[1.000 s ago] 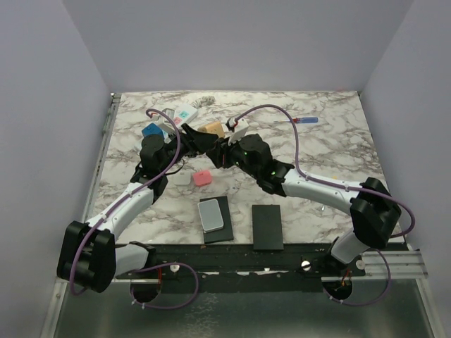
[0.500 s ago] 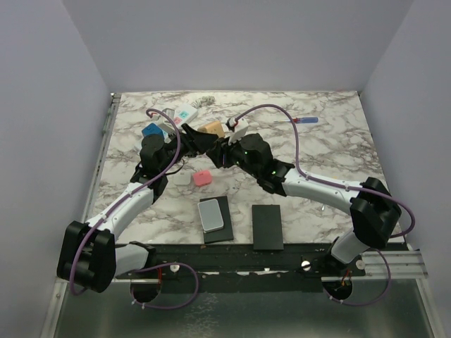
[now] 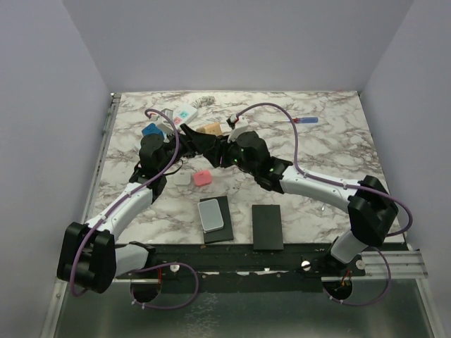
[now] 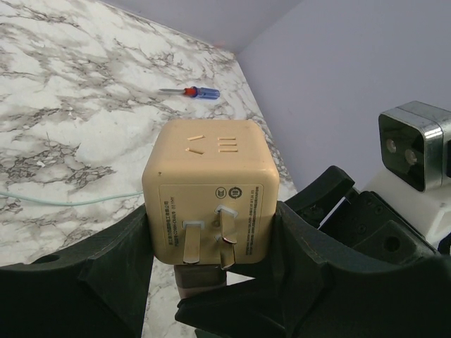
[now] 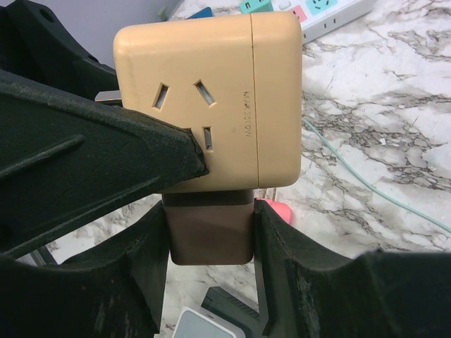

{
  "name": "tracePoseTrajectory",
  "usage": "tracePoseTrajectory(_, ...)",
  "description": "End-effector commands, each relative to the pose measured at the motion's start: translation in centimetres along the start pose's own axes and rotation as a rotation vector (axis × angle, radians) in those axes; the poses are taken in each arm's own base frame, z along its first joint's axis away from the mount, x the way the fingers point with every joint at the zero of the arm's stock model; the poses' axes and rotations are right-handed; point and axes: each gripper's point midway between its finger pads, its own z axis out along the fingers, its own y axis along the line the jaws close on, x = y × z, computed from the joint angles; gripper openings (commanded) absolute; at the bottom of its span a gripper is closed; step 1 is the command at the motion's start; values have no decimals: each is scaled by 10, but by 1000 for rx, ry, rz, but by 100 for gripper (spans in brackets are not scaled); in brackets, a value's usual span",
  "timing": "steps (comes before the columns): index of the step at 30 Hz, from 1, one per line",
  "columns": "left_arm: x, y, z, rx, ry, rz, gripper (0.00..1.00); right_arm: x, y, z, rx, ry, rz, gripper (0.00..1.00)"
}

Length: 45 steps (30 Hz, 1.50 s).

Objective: Pull the plug off the socket
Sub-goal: Remove the plug from the socket.

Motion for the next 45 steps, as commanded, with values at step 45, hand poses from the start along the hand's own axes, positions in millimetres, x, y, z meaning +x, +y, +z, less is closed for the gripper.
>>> tracePoseTrajectory(45,-31,-11,2,38,-63,76,0,-18,-61,-4,154,-65,-255,1)
